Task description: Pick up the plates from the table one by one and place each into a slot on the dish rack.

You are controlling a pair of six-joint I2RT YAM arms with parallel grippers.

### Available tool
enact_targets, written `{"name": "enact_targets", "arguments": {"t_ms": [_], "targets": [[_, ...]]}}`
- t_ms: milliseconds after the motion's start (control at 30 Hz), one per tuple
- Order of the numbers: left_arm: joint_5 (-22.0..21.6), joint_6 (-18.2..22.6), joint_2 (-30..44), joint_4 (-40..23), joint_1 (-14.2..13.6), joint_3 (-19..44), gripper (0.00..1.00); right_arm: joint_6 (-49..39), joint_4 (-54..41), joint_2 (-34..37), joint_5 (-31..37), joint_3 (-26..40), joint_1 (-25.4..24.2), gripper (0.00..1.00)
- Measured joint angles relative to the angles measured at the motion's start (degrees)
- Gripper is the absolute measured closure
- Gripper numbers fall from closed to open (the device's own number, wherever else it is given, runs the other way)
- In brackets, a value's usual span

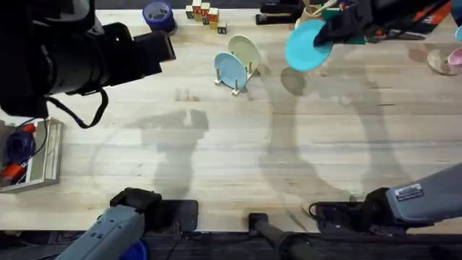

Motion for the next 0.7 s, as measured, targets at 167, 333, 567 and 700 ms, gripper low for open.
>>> {"name": "enact_targets", "arguments": {"t_ms": [167,333,567,700], "targets": [[0.00,0.00,-0.02,0.00,0.00,0.00,0.007,-0.91,-0.29,-1.25,1.13,4.58,1.14,0.970],[0.00,0.00,-0.02,-0.01,0.00,0.00,0.006,-2.66,-0.25,-1.59,2.81,7.87,2.72,0.969],[0.00,0.00,-0.02,-0.04,0.00,0.00,0.007,-7.95,-0.13,-2.37,3.59,10.10,7.27,0.970],[0.00,0.00,-0.02,-0.13,0.00,0.00,0.007,-12.37,0.80,-2.54,3.61,10.68,10.10,0.970]]}}
